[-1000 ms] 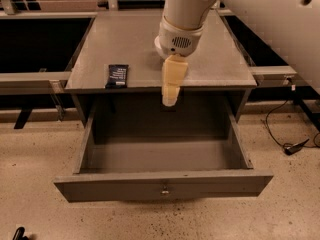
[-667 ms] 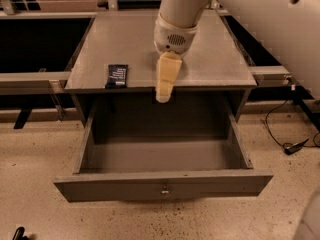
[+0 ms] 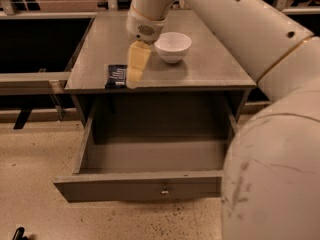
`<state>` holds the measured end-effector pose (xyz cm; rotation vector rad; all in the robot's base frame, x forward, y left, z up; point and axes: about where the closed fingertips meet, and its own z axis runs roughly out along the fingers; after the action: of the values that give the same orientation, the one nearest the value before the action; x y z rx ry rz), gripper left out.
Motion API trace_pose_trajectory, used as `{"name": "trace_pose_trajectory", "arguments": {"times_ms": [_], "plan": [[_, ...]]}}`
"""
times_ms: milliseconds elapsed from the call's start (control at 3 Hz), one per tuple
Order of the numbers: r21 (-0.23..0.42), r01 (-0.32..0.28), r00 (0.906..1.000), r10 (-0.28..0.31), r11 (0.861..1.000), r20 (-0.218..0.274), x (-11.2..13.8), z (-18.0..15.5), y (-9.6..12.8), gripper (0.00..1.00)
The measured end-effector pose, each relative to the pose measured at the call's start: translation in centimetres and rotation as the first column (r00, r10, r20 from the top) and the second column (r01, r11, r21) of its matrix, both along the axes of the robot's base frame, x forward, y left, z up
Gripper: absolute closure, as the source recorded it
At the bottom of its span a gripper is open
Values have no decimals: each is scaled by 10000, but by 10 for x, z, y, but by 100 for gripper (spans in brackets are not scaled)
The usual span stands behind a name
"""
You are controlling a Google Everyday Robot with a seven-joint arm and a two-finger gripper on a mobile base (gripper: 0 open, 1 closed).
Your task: Place rxbar blueberry into top drawer
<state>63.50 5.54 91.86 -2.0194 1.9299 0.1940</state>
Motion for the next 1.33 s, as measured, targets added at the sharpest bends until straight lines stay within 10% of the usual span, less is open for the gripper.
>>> {"name": "trace_pose_trajectory", "arguments": {"times_ms": [1333], "plan": [[537,-558,9983,549,9970,183,69,-57,73,0]]}}
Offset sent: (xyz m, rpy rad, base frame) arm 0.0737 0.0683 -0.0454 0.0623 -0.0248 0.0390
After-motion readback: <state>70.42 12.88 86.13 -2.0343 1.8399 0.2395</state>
